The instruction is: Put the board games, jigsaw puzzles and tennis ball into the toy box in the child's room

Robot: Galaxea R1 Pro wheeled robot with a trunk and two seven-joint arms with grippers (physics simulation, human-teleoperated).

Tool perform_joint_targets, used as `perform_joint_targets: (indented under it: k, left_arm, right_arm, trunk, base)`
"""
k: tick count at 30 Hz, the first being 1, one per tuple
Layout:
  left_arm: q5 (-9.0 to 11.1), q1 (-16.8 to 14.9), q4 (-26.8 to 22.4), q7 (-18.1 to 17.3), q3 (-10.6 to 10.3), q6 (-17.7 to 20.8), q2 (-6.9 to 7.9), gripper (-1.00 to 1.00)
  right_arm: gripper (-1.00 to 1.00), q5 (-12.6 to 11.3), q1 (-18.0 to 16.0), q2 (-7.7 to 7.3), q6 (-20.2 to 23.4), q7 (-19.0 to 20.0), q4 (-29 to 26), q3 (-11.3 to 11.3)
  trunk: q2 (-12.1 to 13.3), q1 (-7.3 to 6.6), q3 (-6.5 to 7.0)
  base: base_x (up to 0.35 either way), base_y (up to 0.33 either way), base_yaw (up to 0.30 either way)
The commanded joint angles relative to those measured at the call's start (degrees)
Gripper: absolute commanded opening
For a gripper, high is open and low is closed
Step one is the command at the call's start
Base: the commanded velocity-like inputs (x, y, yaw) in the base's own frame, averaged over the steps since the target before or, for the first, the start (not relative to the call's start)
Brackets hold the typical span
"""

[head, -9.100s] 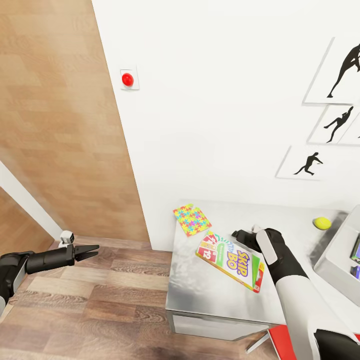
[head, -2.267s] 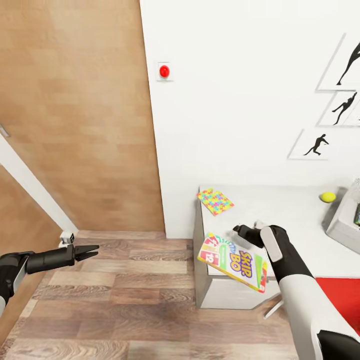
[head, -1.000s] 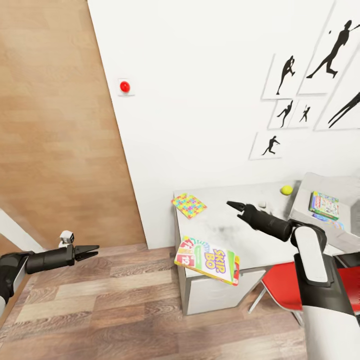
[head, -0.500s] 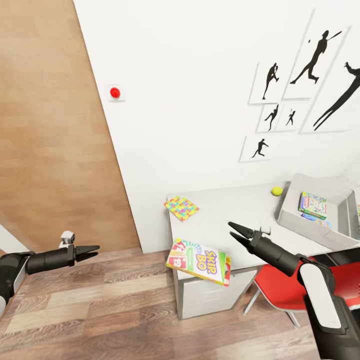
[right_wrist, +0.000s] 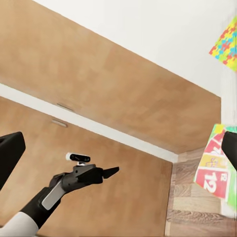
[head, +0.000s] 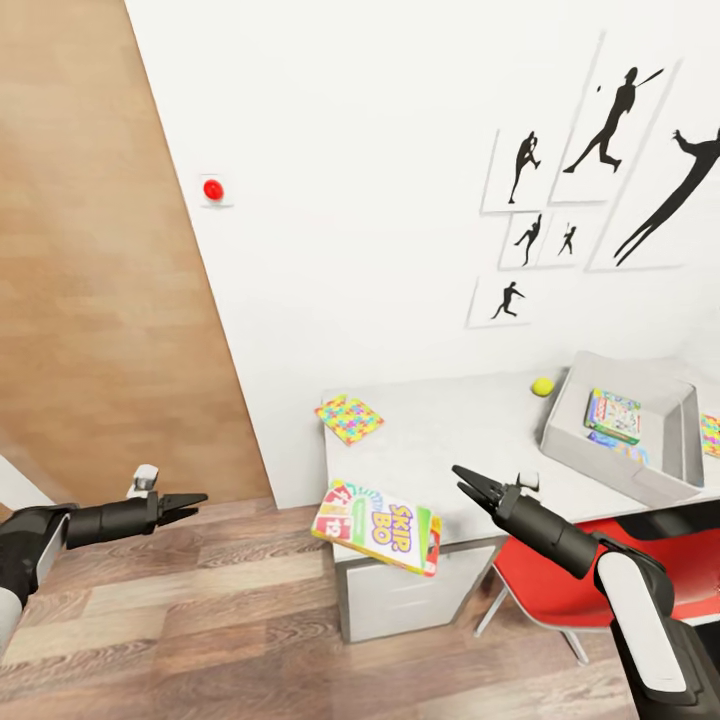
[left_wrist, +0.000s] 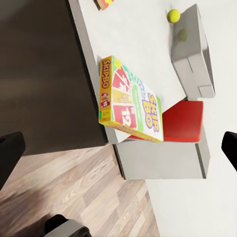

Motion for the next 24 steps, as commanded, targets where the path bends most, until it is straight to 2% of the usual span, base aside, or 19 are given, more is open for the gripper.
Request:
perform_joint_targets:
  k: [1,5,11,24]
  left_arm:
    - [-0.4,-0.1,0.0,-0.2,0.2,0.6,-0.16,1.00]
    - [-0.4,-0.1,0.0,0.1,0.2,0.6,-0.96,1.00]
    - [-0.4,-0.1,0.0,0.2,0.2,0.7,-1.38,1.00]
    - [-0.4,-0.1,0.1,0.3,0.2,1.0,-2.16,1.00]
  right_arm:
    - [1.00,0.2,0.0,0.02,0.3,0.2,0.0,-0.1]
    - [1.00,0.5,0.1,0.01,-0.6,0.3,0.1,-0.2]
    - [1.00,0.7,0.1,-0.01,-1.2,0.4,0.1,-0.2]
    - [1.00,0.6,0.1,-0.01,-1.4,0.4,0.1,-0.1]
  trunk:
    - [-0.1,0.04,-0.10]
    - [-0.1,0.04,-0.10]
    - [-0.1,0.04,-0.09]
    - [-0.1,0.04,-0.09]
  base:
    - [0.052,-0.165,0.003]
    - [0.064,-0.186,0.001]
    - [0.053,-0.073,0.000]
    - [0.146,0.061,0.000]
